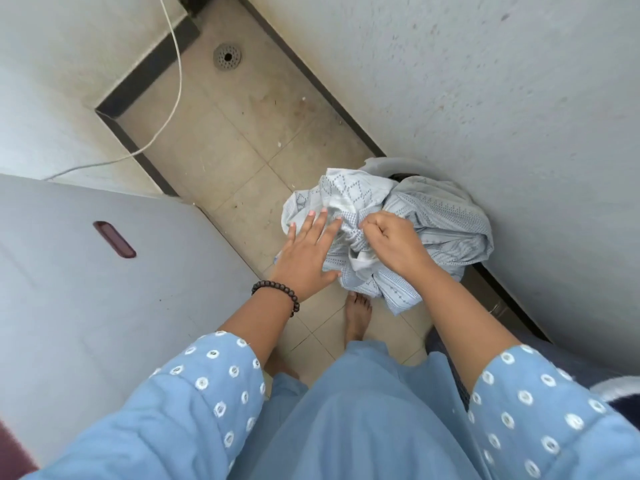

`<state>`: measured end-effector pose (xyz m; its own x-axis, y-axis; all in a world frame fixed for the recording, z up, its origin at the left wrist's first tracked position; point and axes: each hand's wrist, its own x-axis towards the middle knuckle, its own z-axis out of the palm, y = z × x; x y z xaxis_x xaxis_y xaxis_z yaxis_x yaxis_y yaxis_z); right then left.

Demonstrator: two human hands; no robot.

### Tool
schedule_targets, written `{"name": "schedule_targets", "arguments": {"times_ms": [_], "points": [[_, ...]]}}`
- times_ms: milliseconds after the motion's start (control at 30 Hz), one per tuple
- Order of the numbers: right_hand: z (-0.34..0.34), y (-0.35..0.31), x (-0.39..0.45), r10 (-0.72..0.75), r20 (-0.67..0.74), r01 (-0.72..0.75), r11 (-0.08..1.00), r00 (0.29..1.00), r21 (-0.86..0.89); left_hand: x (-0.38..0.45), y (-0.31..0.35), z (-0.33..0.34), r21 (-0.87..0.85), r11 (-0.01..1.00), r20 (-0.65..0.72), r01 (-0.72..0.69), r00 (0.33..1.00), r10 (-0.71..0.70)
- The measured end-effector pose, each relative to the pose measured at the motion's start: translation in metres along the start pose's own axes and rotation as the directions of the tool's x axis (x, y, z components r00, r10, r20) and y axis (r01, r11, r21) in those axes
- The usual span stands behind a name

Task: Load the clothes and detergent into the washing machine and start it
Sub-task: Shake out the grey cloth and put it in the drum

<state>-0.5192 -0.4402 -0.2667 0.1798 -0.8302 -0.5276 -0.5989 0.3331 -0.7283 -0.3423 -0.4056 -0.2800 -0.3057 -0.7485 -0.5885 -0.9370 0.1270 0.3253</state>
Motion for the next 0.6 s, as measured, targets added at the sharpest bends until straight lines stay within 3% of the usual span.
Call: {"name": "schedule_targets", "arguments": {"times_ms": [100,367,500,600], "points": [[-0.017,-0.020,-0.026,-0.011,-0.003,0.011,0.995,1.000,0.098,-0.010,0.012,-0.014,-0.041,0.999,-0.023,-0.007,1.000,0.006],[-0.086,-0.078,-0.086,-0.095,-0.203,0.138,0.967,0.975,0.212,-0.059,0.034,-0.050,-0.191,0.981,-0.159,0.019,0.986,-0.051],[-0.126,-0.109,-0.117,-0.116,-0.301,0.224,0.908,0.946,0.355,-0.082,0.039,-0.067,-0.262,0.962,-0.206,0.078,0.969,-0.134],[-0.155,-0.137,-0.143,-0.093,-0.381,0.281,0.834,0.920,0.475,-0.096,0.047,-0.079,-0.258,0.962,-0.163,0.091,0.977,-0.136]]}}
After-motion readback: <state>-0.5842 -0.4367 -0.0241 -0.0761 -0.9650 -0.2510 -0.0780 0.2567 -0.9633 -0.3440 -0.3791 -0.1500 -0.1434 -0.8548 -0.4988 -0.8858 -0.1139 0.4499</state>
